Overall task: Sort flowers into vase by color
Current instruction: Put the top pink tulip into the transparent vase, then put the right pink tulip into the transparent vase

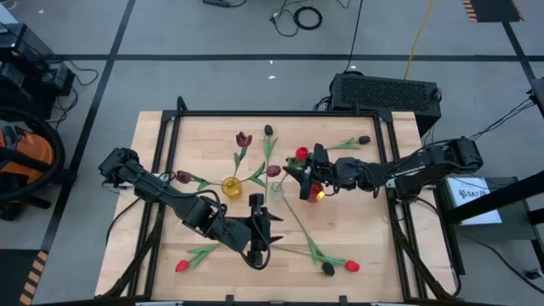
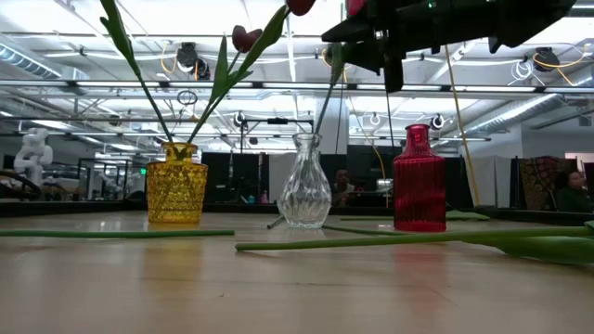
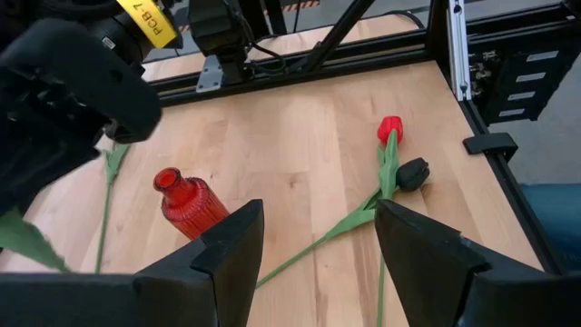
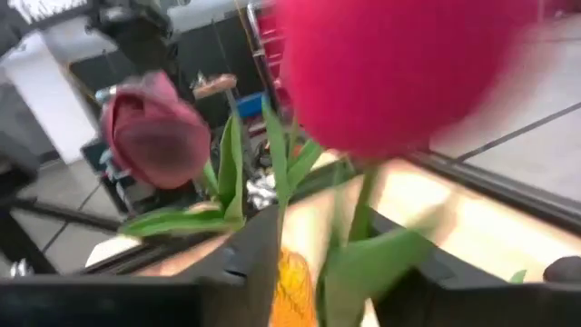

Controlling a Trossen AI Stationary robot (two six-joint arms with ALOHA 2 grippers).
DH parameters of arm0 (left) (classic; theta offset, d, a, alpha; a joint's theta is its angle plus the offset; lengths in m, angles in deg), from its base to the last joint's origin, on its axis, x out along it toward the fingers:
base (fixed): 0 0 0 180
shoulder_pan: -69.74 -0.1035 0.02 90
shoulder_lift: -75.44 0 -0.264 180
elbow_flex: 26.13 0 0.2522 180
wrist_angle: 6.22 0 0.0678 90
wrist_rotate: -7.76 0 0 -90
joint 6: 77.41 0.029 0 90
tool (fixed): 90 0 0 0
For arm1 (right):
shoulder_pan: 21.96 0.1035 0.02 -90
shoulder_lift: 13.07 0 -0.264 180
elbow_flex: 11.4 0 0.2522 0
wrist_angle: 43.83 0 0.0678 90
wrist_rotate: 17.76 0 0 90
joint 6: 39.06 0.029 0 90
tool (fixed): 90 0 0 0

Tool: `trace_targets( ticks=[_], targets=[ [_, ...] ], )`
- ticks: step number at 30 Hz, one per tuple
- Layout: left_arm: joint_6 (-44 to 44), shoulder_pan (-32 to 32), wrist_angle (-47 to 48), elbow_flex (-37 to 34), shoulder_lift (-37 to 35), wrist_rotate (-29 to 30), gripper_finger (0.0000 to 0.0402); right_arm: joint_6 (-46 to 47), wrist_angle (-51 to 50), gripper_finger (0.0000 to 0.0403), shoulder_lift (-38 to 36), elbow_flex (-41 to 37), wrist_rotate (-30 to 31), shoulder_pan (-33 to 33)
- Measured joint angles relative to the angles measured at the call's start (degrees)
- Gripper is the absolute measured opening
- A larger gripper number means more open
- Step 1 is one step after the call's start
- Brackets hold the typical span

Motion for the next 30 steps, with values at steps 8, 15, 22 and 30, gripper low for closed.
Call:
trace_targets(
  ticks=[8,15,22,30],
  targets=[
    [0.0,0.1,0.5,0.0,0.0,-0.5,0.0219,0.9,-7.9,0.0257,-2.3,0.0,-3.3,-0.1],
    [0.0,0.6,2.7,0.0,0.0,-0.5,0.0219,0.1,-15.0,0.0296,-9.4,0.0,-4.6,0.4],
    [0.0,0.6,2.8,0.0,0.0,-0.5,0.0219,-0.8,-20.4,0.0297,-16.1,0.1,-4.8,2.6],
    [0.0,0.6,2.7,0.0,0.0,-0.5,0.0219,-2.2,-22.6,0.0297,-19.5,0.1,-4.7,4.4]
  ],
)
